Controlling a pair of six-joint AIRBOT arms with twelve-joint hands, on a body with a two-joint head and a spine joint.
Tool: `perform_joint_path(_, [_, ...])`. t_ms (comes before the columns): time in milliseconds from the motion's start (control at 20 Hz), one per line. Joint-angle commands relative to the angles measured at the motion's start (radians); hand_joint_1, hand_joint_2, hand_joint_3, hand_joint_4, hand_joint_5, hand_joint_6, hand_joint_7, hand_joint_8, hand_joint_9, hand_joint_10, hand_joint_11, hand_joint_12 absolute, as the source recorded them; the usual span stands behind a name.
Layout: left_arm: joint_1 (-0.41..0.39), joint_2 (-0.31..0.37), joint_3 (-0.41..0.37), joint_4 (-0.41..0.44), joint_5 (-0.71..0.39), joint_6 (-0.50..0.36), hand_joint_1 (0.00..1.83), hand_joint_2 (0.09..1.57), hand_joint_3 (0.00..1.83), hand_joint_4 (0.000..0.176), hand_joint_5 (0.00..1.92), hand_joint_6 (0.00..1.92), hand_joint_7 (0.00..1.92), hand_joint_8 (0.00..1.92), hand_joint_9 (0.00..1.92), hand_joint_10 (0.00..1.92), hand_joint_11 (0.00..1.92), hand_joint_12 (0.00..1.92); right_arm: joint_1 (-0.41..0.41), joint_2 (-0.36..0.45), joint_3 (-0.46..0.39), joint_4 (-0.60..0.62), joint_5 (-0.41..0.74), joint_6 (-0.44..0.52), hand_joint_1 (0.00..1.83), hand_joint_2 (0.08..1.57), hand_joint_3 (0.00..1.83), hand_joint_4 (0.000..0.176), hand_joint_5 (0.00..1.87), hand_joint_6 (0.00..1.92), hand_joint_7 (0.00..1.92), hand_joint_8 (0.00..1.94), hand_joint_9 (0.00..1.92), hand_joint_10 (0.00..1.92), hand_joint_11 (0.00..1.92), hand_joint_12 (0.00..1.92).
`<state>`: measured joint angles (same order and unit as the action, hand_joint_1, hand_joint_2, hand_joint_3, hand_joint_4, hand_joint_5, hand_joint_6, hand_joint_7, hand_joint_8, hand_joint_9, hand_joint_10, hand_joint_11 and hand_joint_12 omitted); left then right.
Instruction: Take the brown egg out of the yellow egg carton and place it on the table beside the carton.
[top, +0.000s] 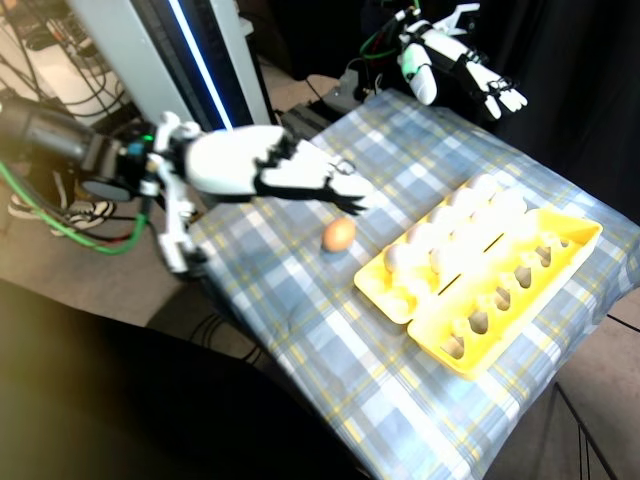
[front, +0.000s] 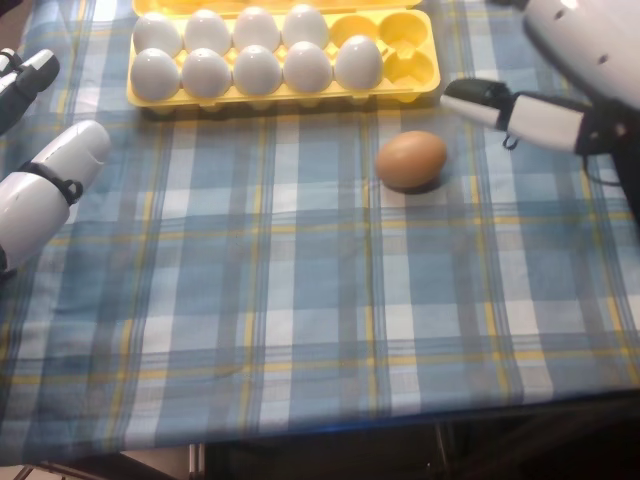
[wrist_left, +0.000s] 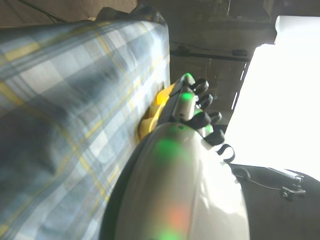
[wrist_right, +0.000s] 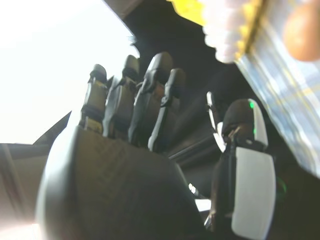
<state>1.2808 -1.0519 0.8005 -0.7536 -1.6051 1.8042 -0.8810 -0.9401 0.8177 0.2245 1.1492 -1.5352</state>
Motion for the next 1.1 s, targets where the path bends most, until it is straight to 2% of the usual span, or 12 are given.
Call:
perform_joint_path(0, [-0.003,0.001,0.000,0.040,-0.122,-0.005,0.13,1.23,0.00,0.042,0.32,0.00,0.14,0.00,0.07,0.00,0.00,0.00,0.000,0.000,-0.008,-0.020,0.131,-0.002,0.44,1.09,0.01,0.000,0.37,0.00,0.39,0.00,0.18,0.00,0.00,0.00])
perform_joint_path(50, [-0.003,0.002,0.000,0.039,-0.124,-0.005,0.12,1.22,0.00,0.045,0.32,0.00,0.15,0.00,0.07,0.00,0.00,0.00,-0.016,0.003,-0.016,-0.008,0.152,-0.002,0.35,1.09,0.01,0.000,0.29,0.00,0.31,0.00,0.14,0.00,0.00,0.00])
perform_joint_path(200, [-0.001,0.000,-0.003,0.037,-0.127,-0.006,0.14,1.22,0.00,0.039,0.34,0.00,0.16,0.00,0.07,0.00,0.00,0.00,-0.063,0.014,-0.035,0.025,0.187,-0.002,0.02,1.08,0.01,0.000,0.08,0.00,0.09,0.00,0.00,0.00,0.00,0.00])
perform_joint_path(300, [-0.001,0.000,-0.004,0.035,-0.127,-0.006,0.17,1.22,0.00,0.031,0.35,0.01,0.17,0.01,0.07,0.00,0.00,0.00,-0.096,0.018,-0.049,0.048,0.212,-0.002,0.00,1.05,0.00,0.000,0.02,0.00,0.02,0.00,0.00,0.00,0.00,0.00])
perform_joint_path(450, [0.002,-0.001,-0.007,0.034,-0.127,-0.006,0.15,1.22,0.00,0.030,0.34,0.00,0.16,0.00,0.07,0.00,0.00,0.00,-0.162,0.019,-0.072,0.097,0.267,0.002,0.00,0.93,0.00,0.000,0.00,0.00,0.00,0.00,0.00,0.00,0.00,0.00])
perform_joint_path(550, [0.002,-0.001,-0.007,0.033,-0.128,-0.006,0.16,1.22,0.00,0.028,0.35,0.00,0.17,0.00,0.07,0.00,0.00,0.00,-0.201,0.020,-0.083,0.127,0.300,0.016,0.00,0.90,0.00,0.000,0.00,0.00,0.00,0.00,0.00,0.00,0.00,0.00])
perform_joint_path(800, [0.002,-0.008,-0.005,0.032,-0.128,-0.006,0.18,1.21,0.00,0.030,0.35,0.00,0.16,0.00,0.08,0.00,0.00,0.00,-0.303,0.024,-0.127,0.213,0.402,0.025,0.00,0.90,0.00,0.000,0.00,0.00,0.00,0.00,0.00,0.00,0.00,0.00])
perform_joint_path(850, [0.003,-0.010,-0.005,0.032,-0.128,-0.006,0.18,1.22,0.00,0.039,0.35,0.00,0.17,0.00,0.08,0.00,0.00,0.00,-0.317,0.025,-0.133,0.223,0.412,0.025,0.00,0.92,0.00,0.000,0.00,0.00,0.00,0.00,0.00,0.00,0.00,0.00])
perform_joint_path(950, [0.003,-0.013,-0.004,0.032,-0.128,-0.006,0.18,1.22,0.00,0.037,0.35,0.00,0.17,0.00,0.08,0.00,0.00,0.00,-0.326,0.024,-0.138,0.233,0.420,0.025,0.00,0.93,0.01,0.000,0.00,0.00,0.00,0.00,0.00,0.00,0.00,0.00])
perform_joint_path(1050, [0.003,-0.012,-0.003,0.032,-0.127,-0.006,0.18,1.22,0.00,0.043,0.34,0.00,0.16,0.00,0.07,0.00,0.00,0.00,-0.330,0.017,-0.139,0.244,0.436,0.025,0.00,0.93,0.01,0.000,0.00,0.00,0.00,0.00,0.00,0.00,0.00,0.00])
